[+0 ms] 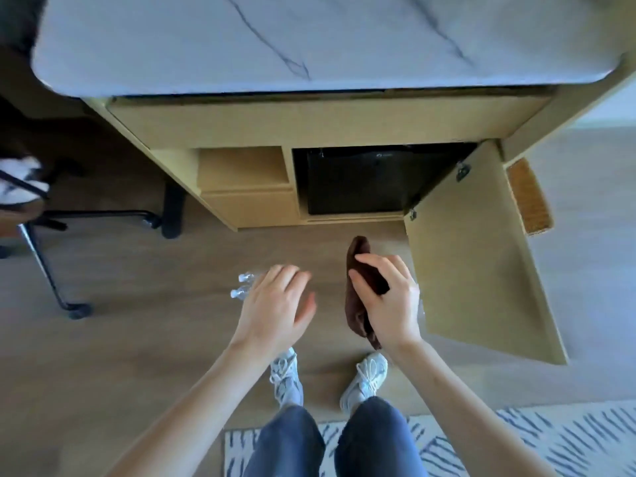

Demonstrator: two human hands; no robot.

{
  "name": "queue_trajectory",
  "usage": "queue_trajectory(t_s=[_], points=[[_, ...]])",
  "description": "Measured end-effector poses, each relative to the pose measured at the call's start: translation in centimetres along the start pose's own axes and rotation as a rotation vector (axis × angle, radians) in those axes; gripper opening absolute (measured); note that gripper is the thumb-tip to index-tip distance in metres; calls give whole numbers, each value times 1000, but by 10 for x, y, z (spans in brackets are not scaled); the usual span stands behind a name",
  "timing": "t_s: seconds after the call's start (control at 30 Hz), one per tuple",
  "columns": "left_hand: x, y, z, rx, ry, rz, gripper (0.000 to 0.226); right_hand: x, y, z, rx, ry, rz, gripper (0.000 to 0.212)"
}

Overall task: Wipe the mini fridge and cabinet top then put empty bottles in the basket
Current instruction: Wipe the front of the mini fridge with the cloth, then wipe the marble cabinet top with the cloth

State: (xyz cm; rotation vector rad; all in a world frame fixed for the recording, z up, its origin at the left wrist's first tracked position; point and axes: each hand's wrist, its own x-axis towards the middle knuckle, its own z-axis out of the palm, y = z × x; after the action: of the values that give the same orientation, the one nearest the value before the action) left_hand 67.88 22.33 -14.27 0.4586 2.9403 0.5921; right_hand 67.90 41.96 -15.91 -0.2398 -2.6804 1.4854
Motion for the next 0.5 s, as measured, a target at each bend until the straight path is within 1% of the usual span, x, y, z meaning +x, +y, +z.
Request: queue_trajectory(t_s=[0.1, 0.23, 0.33, 0.5], points=[[-13, 39, -70, -1, 69, 46, 33, -5, -70, -46, 50, 2, -26, 23], [-27, 80, -140, 5, 184, 81, 35, 0, -142, -101, 121, -25, -83, 23], [-30, 96, -180, -12, 303, 37, 35, 6, -176, -135, 133, -46, -178, 24], [-36, 107, -225, 36, 436, 33, 36, -2, -202, -169, 124, 21, -304, 30]])
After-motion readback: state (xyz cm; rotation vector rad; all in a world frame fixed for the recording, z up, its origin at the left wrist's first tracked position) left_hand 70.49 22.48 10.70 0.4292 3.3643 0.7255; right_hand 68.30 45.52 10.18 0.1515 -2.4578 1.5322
